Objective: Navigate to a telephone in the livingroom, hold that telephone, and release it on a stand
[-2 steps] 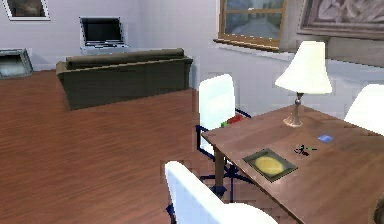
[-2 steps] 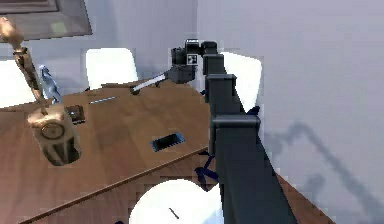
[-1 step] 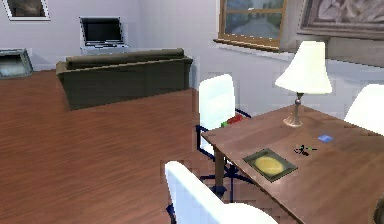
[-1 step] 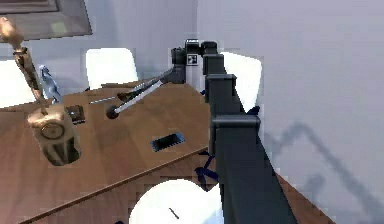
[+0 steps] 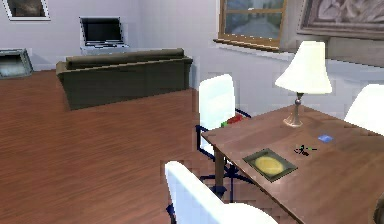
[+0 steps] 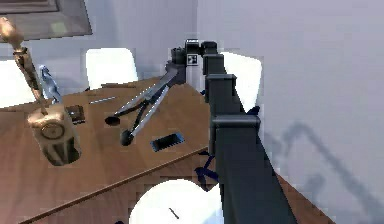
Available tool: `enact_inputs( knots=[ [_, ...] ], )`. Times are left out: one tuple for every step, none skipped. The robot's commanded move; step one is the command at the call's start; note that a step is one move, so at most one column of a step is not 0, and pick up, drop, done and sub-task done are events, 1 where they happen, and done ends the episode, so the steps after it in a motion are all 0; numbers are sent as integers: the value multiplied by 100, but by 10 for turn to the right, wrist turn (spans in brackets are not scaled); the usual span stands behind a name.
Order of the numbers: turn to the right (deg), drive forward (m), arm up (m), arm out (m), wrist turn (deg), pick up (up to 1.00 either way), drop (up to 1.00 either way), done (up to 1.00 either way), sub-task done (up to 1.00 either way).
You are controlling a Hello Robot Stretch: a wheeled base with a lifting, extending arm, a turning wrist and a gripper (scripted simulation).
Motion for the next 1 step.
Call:
enact_inputs(
  knots=[
    [0, 0, 0, -44, 0, 0, 0, 0, 0]
  ],
)
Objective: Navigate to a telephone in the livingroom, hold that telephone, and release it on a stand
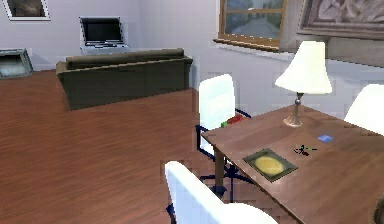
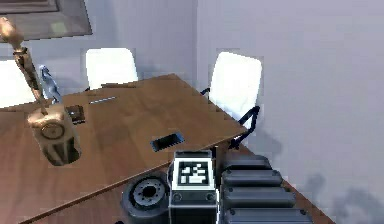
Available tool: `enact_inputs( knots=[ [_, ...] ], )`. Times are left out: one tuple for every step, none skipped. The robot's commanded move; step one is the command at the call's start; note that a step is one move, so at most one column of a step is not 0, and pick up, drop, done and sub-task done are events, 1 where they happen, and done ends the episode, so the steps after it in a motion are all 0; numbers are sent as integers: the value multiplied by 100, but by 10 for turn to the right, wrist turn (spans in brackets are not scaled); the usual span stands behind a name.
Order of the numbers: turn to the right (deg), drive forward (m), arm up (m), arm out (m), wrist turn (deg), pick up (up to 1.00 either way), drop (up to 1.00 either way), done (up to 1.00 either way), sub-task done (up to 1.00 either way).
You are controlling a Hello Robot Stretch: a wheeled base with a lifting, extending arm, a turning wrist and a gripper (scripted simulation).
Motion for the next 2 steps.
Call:
enact_inputs(
  knots=[
    [-210, 0, 0, 0, 0, 0, 0, 0, 0],
    [0, 20, 0, 0, 0, 0, 0, 0, 0]
  ],
)
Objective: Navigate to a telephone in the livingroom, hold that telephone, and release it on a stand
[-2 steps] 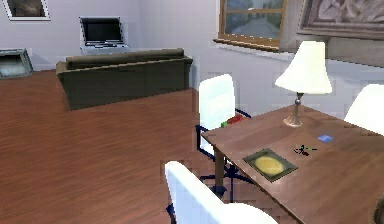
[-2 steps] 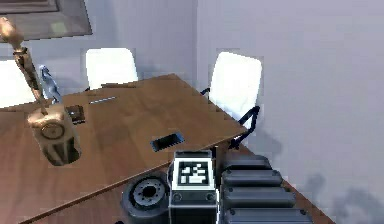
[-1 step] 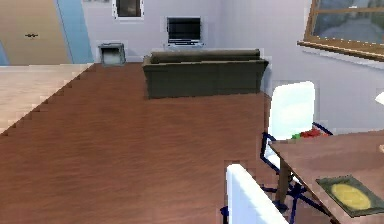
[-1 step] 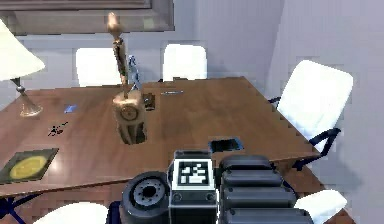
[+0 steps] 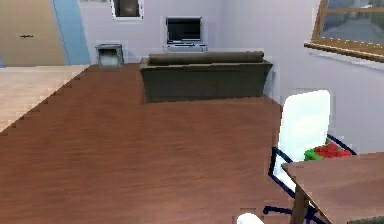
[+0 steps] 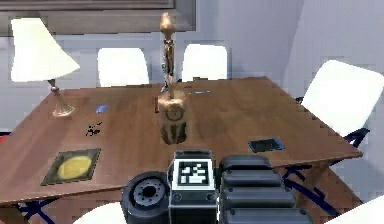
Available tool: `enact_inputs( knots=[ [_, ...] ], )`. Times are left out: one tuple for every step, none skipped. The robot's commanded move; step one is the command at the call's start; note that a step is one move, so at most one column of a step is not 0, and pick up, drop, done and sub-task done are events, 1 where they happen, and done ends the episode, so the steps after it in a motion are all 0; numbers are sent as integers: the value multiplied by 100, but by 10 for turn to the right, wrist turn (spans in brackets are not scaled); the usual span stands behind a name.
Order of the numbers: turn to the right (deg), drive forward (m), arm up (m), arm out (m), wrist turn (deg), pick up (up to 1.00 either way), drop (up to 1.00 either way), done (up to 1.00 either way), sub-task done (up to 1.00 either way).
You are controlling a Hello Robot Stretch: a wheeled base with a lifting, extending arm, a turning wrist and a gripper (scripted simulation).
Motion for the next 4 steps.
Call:
enact_inputs(
  knots=[
    [210, 0, 0, 0, 0, 0, 0, 0, 0],
    [0, 0, 0, 46, 0, 0, 0, 0, 0],
    [0, 0, 0, 0, 450, 0, 0, 0, 0],
    [0, 0, 0, 0, 450, 0, 0, 0, 0]
  ],
)
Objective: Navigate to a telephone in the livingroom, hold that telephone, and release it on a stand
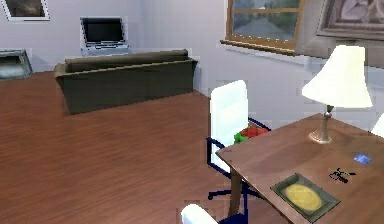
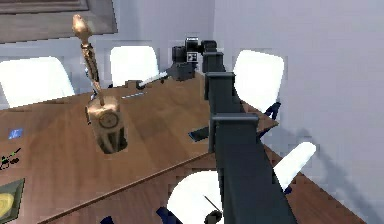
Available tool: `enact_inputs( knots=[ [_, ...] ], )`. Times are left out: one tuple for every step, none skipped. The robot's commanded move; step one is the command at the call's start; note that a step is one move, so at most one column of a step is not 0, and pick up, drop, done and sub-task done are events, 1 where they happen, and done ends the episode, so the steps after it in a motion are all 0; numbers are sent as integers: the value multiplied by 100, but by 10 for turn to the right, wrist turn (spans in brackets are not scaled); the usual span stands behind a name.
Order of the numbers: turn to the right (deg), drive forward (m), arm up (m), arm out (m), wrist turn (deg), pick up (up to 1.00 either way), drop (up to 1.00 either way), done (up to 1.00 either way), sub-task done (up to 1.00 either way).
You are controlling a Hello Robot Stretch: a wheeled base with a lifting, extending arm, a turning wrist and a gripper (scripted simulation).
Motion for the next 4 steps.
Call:
enact_inputs(
  knots=[
    [0, 0, 0, 0, 450, 0, 0, 0, 0],
    [0, 0, 0, 0, 60, 0, 0, 0, 0],
    [0, 0, -32, 0, 0, 0, 0, 0, 0],
    [0, 0, 0, 0, 0, 100, 0, 0, 0]
  ],
)
